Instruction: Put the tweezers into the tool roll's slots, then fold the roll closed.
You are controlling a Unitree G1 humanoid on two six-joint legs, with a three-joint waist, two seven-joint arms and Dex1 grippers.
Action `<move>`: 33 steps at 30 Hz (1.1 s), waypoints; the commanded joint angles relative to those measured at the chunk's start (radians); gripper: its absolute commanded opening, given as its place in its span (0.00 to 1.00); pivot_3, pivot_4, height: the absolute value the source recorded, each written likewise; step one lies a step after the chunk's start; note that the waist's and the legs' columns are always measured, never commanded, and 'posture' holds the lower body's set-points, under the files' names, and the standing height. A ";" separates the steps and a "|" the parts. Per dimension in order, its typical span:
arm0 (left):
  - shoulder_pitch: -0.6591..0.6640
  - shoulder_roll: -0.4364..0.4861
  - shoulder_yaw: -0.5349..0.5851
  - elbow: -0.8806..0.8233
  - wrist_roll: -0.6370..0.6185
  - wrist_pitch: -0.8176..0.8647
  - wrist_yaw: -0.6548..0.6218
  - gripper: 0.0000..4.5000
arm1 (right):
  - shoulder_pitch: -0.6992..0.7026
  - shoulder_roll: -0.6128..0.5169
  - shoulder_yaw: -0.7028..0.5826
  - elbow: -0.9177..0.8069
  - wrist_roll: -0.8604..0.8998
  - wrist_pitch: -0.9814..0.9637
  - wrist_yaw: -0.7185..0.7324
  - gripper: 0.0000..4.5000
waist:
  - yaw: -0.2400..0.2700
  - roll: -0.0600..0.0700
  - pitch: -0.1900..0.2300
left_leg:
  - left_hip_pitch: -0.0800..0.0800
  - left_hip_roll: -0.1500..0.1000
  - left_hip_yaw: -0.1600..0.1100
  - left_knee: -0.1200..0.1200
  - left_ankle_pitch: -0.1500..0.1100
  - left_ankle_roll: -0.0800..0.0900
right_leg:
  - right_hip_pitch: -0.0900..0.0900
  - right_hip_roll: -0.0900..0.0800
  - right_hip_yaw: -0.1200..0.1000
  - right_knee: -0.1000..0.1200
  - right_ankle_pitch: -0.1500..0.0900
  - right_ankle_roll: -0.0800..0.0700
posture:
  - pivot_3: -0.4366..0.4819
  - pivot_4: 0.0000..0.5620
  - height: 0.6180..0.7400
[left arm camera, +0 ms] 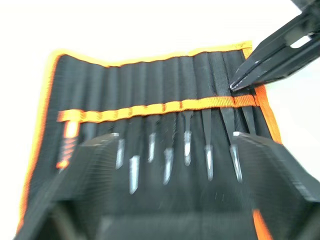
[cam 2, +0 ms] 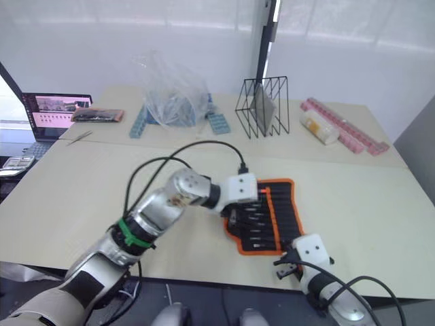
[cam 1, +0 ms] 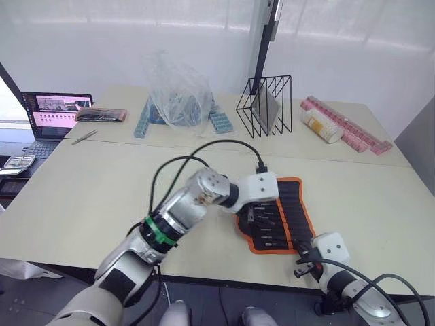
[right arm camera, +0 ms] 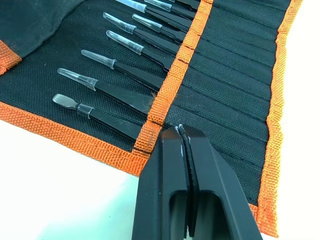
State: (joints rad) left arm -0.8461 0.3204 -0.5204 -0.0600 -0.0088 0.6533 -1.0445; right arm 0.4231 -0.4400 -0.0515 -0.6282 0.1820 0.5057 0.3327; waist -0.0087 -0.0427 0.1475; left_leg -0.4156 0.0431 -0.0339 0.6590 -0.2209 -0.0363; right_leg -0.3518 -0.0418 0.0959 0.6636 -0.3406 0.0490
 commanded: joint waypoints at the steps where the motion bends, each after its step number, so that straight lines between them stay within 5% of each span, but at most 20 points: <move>1: 0.021 0.069 0.133 -0.054 -0.062 -0.050 -0.013 0.99 | 0.027 -0.011 0.020 0.080 0.004 0.043 0.032 0.00 | -0.003 0.000 0.000 | 0.000 0.000 0.000 0.000 0.000 0.000 | 0.000 0.000 0.000 0.000 0.000 0.000 | 0.48 0.27 0.71; 6: 0.118 0.178 0.328 -0.054 -0.133 -0.155 0.016 0.99 | -0.007 -0.014 -0.024 0.075 0.040 0.004 0.073 0.00 | -0.005 0.001 0.001 | 0.001 0.001 0.000 0.000 0.000 0.000 | 0.000 0.000 -0.001 0.001 0.000 0.000 | 0.48 0.27 0.71; 15: 0.530 0.335 0.637 -0.204 -0.310 -0.177 0.011 0.99 | -0.060 -0.066 -0.146 0.076 0.133 -0.070 0.188 0.00 | -0.002 0.008 0.006 | 0.000 0.001 0.000 0.000 0.000 0.000 | -0.001 -0.002 -0.001 0.002 0.000 -0.001 | 0.48 0.27 0.71; 21: 0.865 0.382 0.888 -0.329 -0.434 -0.153 0.027 1.00 | -0.109 -0.140 -0.313 0.139 0.260 -0.085 0.309 0.41 | -0.008 0.016 0.014 | 0.000 0.001 0.001 0.000 0.000 0.000 | -0.002 -0.003 0.000 0.002 0.001 -0.001 | 0.48 0.27 0.71; 28: 1.029 0.400 0.972 -0.339 -0.420 -0.242 0.054 1.00 | -0.152 -0.217 -0.399 0.296 0.291 -0.151 0.433 0.94 | -0.002 0.018 0.015 | 0.001 0.001 0.004 0.000 0.000 0.000 | -0.001 -0.003 0.001 0.001 0.000 -0.001 | 0.48 0.27 0.71; 33: 1.049 0.397 0.966 -0.358 -0.446 -0.246 0.077 1.00 | -0.148 -0.222 -0.377 0.283 0.285 -0.164 0.452 0.99 | -0.006 0.019 0.015 | 0.001 0.002 0.004 0.000 0.000 0.000 | -0.002 -0.002 0.001 0.001 0.000 -0.001 | 0.48 0.27 0.71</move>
State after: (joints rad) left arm 0.2009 0.7108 0.4303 -0.3866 -0.4362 0.4197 -0.9773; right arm 0.2771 -0.6546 -0.4174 -0.3068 0.4547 0.3581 0.7804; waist -0.0143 -0.0239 0.1624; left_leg -0.4145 0.0452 -0.0298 0.6592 -0.2210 -0.0362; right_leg -0.3538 -0.0440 0.0968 0.6646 -0.3401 0.0476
